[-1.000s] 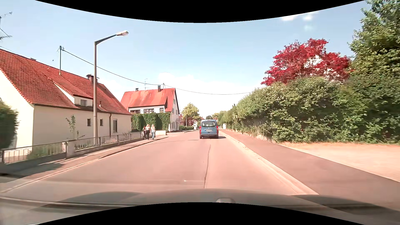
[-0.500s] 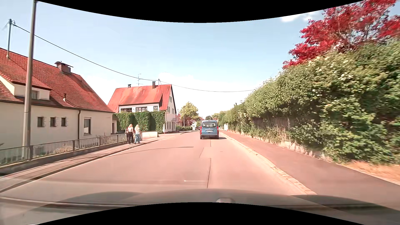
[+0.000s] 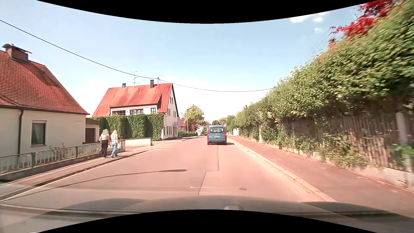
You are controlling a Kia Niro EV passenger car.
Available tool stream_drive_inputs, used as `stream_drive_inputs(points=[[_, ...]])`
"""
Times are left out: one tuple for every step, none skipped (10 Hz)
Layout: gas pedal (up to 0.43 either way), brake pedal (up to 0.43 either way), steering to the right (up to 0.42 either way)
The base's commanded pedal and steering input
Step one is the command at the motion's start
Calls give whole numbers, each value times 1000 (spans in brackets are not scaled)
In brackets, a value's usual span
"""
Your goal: Follow the waypoints while adhering to traffic rules and regulations
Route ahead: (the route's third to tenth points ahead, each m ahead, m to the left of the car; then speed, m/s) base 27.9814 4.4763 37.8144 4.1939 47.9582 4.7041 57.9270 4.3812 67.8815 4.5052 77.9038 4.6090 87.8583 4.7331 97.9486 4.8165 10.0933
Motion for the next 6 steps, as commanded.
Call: stream_drive_inputs(points=[[118, 0, 0], [118, 0, 0], [118, 0, 0], [118, 0, 0], [138, 0, 0], [169, 0, 0]])
